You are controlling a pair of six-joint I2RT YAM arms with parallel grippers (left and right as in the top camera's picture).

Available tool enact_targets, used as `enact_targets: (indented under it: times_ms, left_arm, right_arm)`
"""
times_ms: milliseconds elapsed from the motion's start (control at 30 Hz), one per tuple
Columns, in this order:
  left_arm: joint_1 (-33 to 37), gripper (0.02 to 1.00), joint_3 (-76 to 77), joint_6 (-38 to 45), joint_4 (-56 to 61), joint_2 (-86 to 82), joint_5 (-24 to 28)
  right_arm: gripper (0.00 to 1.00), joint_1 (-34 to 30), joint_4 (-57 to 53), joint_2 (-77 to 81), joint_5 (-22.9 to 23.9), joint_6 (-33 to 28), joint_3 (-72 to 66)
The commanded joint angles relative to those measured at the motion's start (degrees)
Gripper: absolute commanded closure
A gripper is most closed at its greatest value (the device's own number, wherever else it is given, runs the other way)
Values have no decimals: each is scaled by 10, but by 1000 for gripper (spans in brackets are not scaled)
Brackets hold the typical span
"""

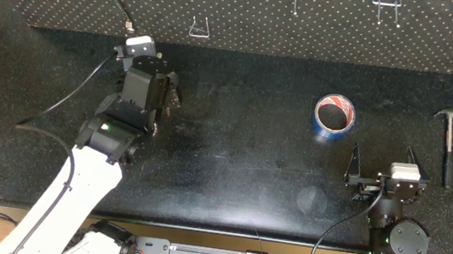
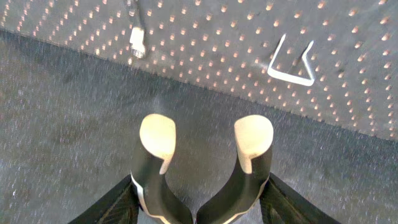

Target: Place Tools Onto Pegboard

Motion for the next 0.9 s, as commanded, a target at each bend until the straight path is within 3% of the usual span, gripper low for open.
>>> enact_targets:
  times_ms: [33, 67, 300, 900]
  left_arm:
    - [0, 989, 5, 63, 201, 61, -36]
    - [-2, 989, 5, 62, 294, 94, -33]
    - [-2, 991, 16, 62, 475, 159, -18]
    - [-1, 991, 30, 62, 542, 252, -3]
  right_arm:
    - [25, 3, -3, -3, -3, 3, -2]
    - [25, 3, -3, -3, -3, 3, -2]
    - [25, 3, -3, -3, -3, 3, -2]
    - [25, 3, -3, -3, -3, 3, -2]
